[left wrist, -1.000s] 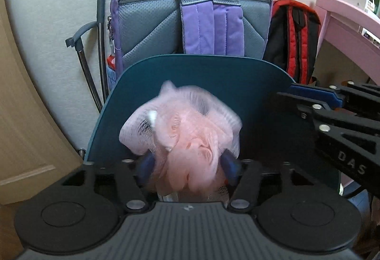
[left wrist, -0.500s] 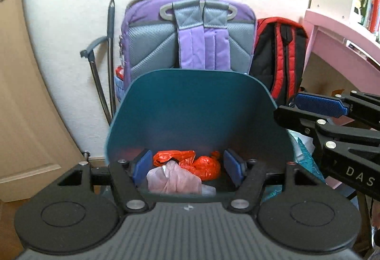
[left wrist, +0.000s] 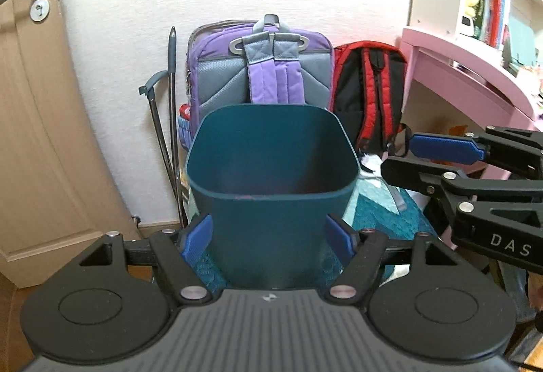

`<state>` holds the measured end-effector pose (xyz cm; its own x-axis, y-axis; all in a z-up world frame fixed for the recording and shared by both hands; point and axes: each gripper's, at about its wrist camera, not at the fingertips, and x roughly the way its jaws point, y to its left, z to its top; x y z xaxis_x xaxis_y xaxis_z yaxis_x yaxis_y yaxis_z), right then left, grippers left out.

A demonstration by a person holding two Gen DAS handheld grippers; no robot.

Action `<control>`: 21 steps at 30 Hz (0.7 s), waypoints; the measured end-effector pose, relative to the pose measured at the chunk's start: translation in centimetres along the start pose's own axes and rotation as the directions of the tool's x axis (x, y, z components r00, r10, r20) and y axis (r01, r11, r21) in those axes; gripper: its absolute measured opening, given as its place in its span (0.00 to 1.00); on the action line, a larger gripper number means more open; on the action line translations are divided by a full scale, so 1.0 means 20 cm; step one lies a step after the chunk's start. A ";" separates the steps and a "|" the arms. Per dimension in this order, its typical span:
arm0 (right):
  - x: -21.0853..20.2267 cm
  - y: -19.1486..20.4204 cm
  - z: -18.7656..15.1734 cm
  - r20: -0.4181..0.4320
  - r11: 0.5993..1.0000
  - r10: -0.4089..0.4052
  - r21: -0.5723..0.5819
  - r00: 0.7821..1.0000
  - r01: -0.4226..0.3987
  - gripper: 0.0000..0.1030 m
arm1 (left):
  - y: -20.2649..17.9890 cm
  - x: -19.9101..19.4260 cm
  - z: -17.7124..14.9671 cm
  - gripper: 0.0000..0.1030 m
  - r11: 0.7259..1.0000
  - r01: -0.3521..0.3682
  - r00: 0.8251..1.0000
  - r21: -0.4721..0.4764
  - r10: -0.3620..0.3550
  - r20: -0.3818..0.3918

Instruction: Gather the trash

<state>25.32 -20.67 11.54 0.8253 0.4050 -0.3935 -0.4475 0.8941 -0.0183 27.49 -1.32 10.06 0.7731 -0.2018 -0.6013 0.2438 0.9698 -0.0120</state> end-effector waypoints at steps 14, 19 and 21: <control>0.08 0.23 -0.42 -0.180 0.992 0.130 0.019 0.975 -0.129 0.50 | 0.21 -0.02 -0.55 0.82 0.993 0.039 0.991 -0.111 -0.052 -0.122; 0.27 0.28 -0.65 -0.283 0.984 0.179 0.068 0.942 -0.167 0.51 | 0.38 0.17 -0.77 0.91 0.981 0.024 0.982 -0.191 -0.059 -0.180; 0.37 0.31 -0.76 -0.332 0.979 0.201 0.097 0.922 -0.178 0.51 | 0.45 0.27 -0.86 0.98 0.978 0.002 0.977 -0.208 -0.046 -0.210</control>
<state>23.51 -15.03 -5.49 0.5564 0.4893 -0.6716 -0.5519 0.8218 0.1415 23.68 8.68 -7.03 0.6210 -0.2133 -0.7543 0.1178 0.9767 -0.1792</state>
